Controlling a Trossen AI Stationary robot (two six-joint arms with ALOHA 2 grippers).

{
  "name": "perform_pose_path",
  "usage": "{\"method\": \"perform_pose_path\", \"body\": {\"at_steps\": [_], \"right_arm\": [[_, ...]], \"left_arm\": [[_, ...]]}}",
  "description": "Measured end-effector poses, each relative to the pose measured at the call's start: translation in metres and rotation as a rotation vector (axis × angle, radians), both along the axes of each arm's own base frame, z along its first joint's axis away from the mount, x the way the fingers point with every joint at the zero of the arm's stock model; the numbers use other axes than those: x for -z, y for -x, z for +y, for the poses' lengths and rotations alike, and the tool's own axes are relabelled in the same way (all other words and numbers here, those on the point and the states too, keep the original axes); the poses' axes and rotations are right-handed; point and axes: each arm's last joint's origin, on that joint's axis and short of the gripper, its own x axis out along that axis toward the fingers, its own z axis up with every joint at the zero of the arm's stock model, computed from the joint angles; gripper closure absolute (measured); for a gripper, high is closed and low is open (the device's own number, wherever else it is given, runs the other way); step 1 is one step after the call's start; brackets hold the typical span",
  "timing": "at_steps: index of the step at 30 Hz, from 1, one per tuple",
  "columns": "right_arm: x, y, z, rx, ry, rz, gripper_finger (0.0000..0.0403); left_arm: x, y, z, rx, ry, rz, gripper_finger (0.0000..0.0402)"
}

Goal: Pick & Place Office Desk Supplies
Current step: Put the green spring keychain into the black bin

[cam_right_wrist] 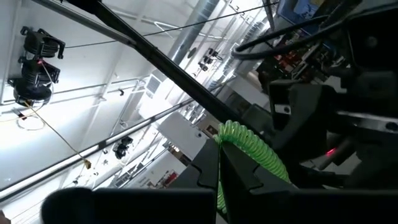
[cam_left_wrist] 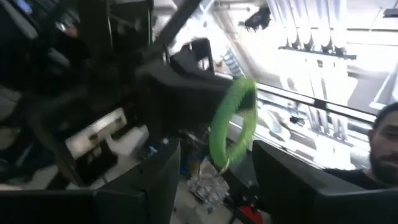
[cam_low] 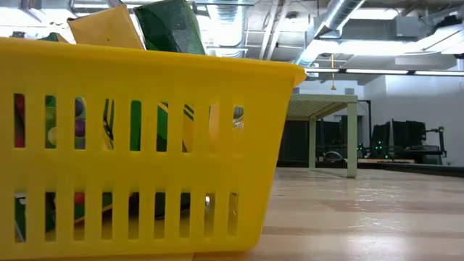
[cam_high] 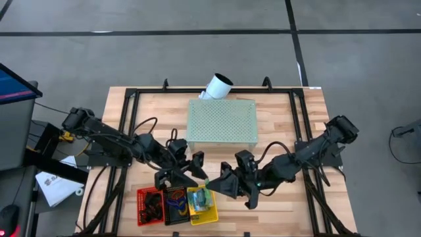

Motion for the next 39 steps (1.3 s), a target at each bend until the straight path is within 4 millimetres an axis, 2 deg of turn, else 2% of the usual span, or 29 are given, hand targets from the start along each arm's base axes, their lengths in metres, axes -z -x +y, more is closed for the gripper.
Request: {"method": "perform_pose_path", "body": {"at_steps": [9, 22, 28, 36, 39], "right_arm": [[0.001, -0.002, -0.003, 0.007, 0.004, 0.006, 0.0403], [0.005, -0.015, -0.021, 0.011, 0.016, 0.048, 0.0403], [0.005, -0.016, -0.024, 0.017, 0.016, 0.044, 0.0403], [0.004, -0.014, -0.022, 0.035, 0.000, 0.046, 0.0399], [0.005, -0.012, -0.020, 0.067, -0.014, 0.053, 0.0381]], "left_arm": [[-0.001, 0.000, 0.002, -0.044, 0.011, -0.014, 0.0186], [-0.001, -0.001, 0.005, -0.063, 0.014, -0.010, 0.0208], [-0.001, -0.002, 0.005, -0.070, 0.014, -0.004, 0.0259], [0.003, -0.003, 0.004, -0.063, -0.014, 0.022, 0.0384], [0.004, -0.002, 0.000, -0.051, -0.027, 0.033, 0.0389]]}}
